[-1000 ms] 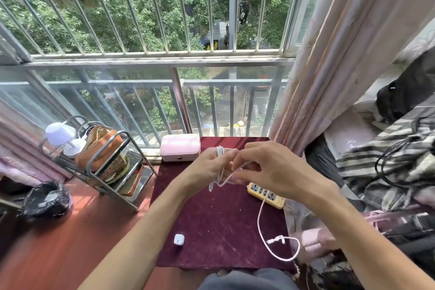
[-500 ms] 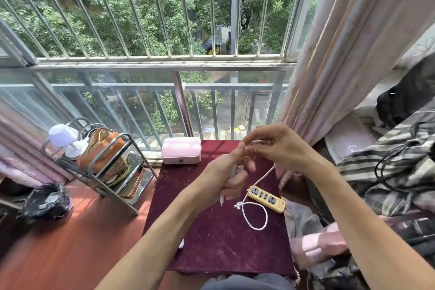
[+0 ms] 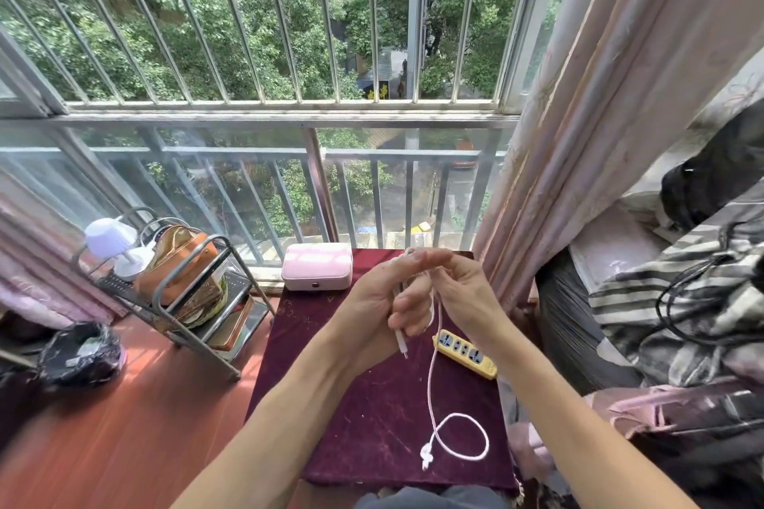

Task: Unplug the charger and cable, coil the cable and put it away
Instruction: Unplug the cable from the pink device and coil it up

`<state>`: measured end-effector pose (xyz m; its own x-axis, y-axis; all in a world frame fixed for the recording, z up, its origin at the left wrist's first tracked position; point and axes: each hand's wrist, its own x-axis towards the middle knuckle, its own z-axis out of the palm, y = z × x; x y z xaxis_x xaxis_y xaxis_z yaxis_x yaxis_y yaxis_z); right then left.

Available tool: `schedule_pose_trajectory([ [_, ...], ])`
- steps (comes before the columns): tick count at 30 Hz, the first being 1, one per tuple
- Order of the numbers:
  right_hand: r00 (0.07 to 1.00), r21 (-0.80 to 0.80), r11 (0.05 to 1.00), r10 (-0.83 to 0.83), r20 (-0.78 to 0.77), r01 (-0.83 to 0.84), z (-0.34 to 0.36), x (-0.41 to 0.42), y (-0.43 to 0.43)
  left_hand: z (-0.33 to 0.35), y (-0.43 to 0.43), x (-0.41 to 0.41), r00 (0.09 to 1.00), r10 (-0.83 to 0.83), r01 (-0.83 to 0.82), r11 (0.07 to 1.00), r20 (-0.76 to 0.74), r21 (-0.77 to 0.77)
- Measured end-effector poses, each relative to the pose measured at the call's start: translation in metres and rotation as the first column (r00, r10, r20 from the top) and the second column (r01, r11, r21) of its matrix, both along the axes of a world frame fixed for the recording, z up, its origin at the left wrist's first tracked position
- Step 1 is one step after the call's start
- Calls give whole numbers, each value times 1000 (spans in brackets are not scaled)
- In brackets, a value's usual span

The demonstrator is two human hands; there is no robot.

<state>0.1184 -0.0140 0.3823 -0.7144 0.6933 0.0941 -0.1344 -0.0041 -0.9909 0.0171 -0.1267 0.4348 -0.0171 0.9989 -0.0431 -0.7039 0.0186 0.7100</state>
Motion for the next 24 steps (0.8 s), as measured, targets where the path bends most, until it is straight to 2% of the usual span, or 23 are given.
schedule_pose_trajectory([
  [4, 995, 10, 997, 74, 71, -75, -10, -3, -20, 3, 3, -3, 999, 49, -49, 999, 10, 14],
  [7, 956, 183, 973, 83, 280, -138, -19, 3, -29, 0, 4, -9, 997, 73, -73, 997, -32, 13],
  [11, 800, 284, 885, 146, 582, -368, -15, 12, -42, -7, 9, -15, 962, 173, -177, 984, -210, 2],
  [14, 707, 354, 780, 153, 691, -515, -10, 23, -49, -18, 11, -18, 908, 240, -266, 964, -344, -29],
  [18, 723, 524, 677, 17, 691, -516, 13, 40, -46, -35, 8, -23, 810, 234, -325, 942, -538, -79],
  [24, 760, 573, 635, 37, 648, -519, 54, 54, -30, -46, 0, -23, 753, 95, -267, 948, -651, -170],
])
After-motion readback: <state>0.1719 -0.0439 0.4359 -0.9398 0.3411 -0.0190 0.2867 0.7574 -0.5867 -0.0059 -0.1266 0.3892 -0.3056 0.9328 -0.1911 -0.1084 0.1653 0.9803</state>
